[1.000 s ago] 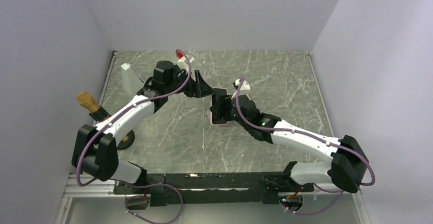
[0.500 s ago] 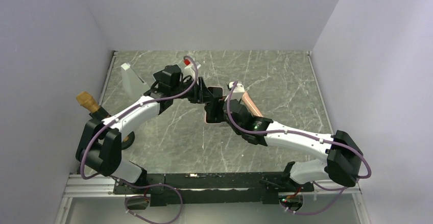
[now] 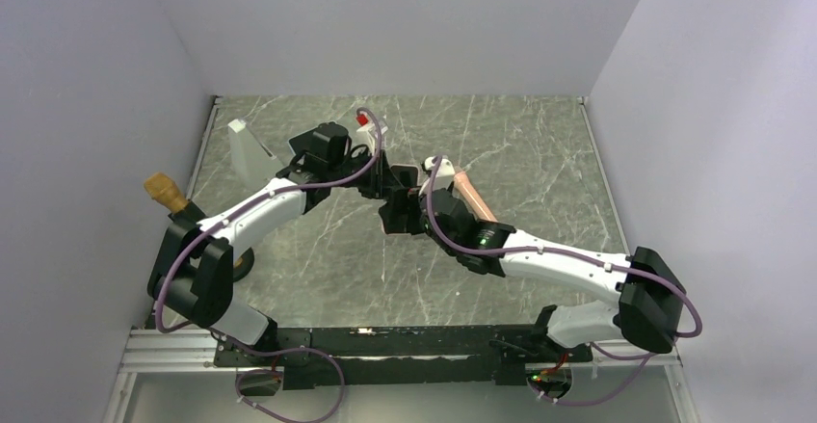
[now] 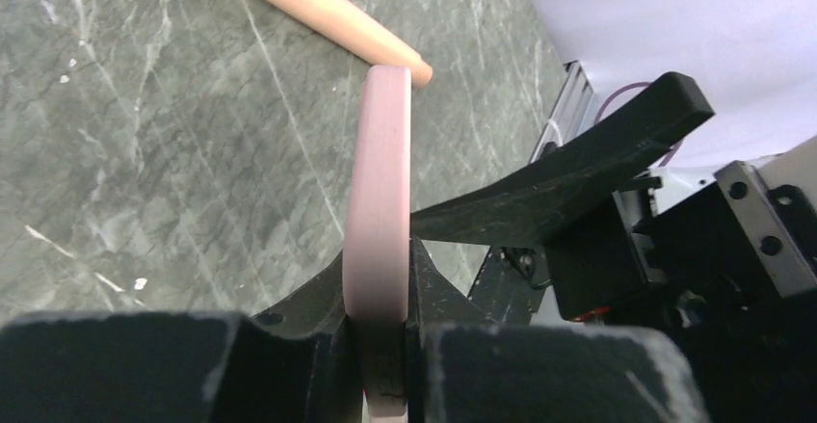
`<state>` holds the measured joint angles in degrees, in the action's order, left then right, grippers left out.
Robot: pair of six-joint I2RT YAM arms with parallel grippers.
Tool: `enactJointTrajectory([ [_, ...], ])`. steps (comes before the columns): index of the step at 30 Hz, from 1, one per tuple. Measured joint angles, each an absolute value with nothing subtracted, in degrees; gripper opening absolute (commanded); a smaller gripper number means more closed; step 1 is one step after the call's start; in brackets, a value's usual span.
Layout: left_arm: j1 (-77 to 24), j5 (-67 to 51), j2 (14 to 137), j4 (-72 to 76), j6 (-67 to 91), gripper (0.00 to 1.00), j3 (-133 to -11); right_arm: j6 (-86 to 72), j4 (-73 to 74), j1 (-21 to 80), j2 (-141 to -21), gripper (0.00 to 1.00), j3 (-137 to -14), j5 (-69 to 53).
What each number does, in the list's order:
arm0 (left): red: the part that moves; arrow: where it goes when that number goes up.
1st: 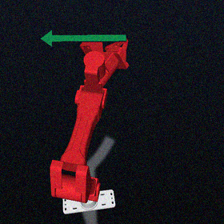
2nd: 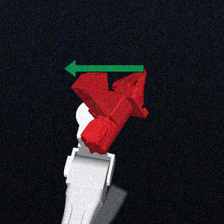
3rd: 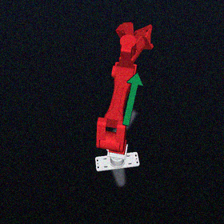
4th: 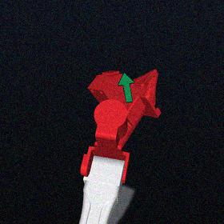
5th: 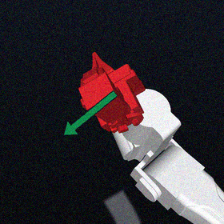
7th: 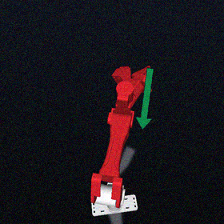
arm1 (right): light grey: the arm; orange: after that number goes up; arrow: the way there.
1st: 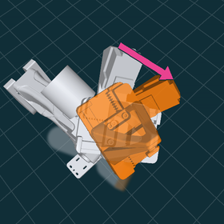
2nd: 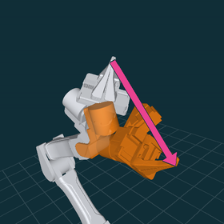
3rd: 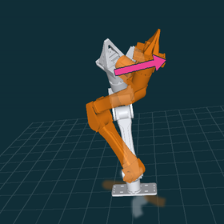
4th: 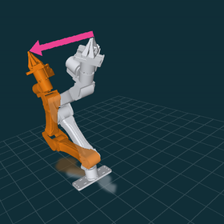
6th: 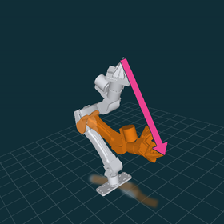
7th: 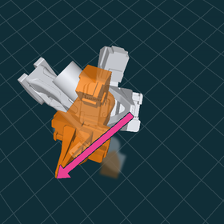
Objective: Take the phone out of the phone case
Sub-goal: Pick up the phone at the center of the board.
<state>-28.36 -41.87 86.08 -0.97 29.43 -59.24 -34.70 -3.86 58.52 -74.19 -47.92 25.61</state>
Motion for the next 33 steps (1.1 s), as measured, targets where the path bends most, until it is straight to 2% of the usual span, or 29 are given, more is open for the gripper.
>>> enactJointTrajectory([
  [8, -28.4, -41.7, 85.7, -6.8, 23.3, 0.0, -61.7, -32.1, 5.0, 57.1, -64.8, 0.99, -45.4, 12.6],
  [10, -28.4, -44.5, 85.4, -6.1, 23.2, 0.0, -62.0, -31.5, 6.4, 54.8, -60.8, 0.93, -43.5, 7.6],
  [15, -28.6, -52.8, 85.1, -0.2, 25.0, 0.0, -62.1, -29.9, 6.3, 43.8, -51.7, 0.69, -36.5, -7.6],
  [19, -29.2, -57.6, 85.0, 4.4, 27.4, 0.0, -62.0, -29.2, 4.1, 39.7, -48.2, 0.6, -32.3, -17.4],
  [26, -30.0, -63.0, 84.9, 13.2, 33.5, 0.0, -60.8, -29.0, -6.6, 38.5, -50.6, 0.49, -27.8, -29.9],
  [33, -30.2, -65.9, 84.8, 18.7, 37.8, 0.0, -59.9, -29.1, -16.2, 38.5, -51.4, 0.46, -23.9, -35.6],
])
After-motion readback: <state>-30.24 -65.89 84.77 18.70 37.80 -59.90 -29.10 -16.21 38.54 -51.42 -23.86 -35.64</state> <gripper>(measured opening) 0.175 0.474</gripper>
